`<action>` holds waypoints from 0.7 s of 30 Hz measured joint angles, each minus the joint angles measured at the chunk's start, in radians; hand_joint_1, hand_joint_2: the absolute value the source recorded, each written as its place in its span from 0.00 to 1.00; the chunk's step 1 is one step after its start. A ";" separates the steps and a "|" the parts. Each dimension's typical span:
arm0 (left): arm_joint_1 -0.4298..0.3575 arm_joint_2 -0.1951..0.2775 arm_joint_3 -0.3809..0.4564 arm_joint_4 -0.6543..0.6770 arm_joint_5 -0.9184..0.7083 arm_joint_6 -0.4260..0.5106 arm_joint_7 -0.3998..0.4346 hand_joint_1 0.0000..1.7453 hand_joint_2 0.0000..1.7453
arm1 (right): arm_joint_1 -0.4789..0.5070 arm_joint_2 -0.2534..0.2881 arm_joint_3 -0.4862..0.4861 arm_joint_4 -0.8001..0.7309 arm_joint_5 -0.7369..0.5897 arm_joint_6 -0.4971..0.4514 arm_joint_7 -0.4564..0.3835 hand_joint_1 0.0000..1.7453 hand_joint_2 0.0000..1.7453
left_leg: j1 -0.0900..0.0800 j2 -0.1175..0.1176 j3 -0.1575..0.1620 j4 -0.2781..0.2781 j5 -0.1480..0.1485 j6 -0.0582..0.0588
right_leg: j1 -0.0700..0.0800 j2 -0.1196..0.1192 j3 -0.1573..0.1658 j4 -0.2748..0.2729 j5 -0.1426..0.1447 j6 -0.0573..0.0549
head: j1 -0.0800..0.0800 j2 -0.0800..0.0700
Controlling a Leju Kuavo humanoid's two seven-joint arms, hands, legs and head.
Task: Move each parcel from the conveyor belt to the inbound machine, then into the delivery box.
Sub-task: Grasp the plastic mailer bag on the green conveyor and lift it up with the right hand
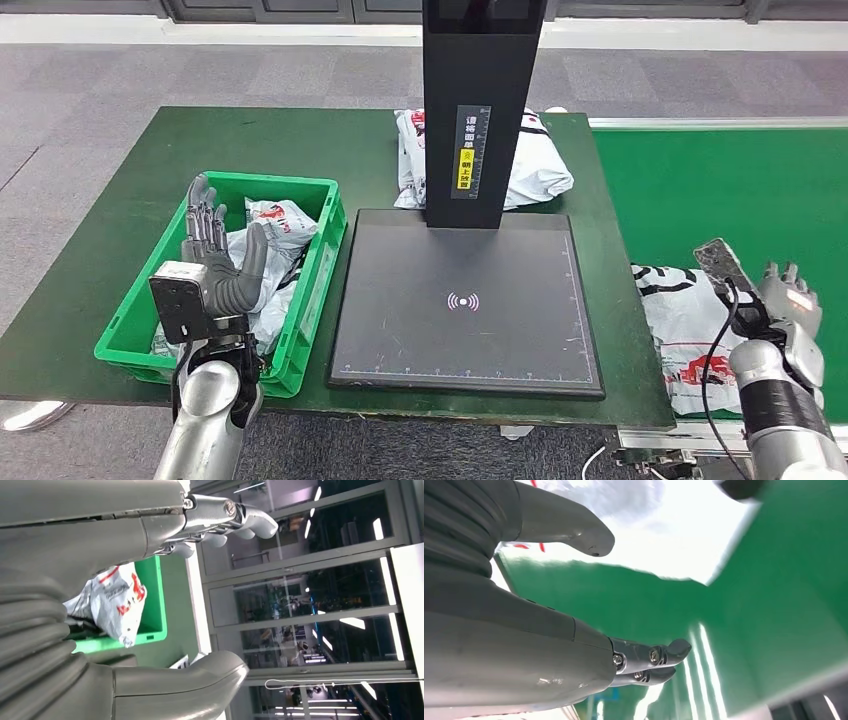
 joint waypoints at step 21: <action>0.009 -0.020 -0.022 0.037 0.014 -0.032 0.028 0.00 1.00 | -0.053 -0.041 0.002 0.243 0.079 0.212 0.072 0.00 1.00 | 0.000 0.000 0.000 0.000 0.000 0.000 | 0.000 0.000 0.000 0.000 -0.002 0.000 | 0.000 0.000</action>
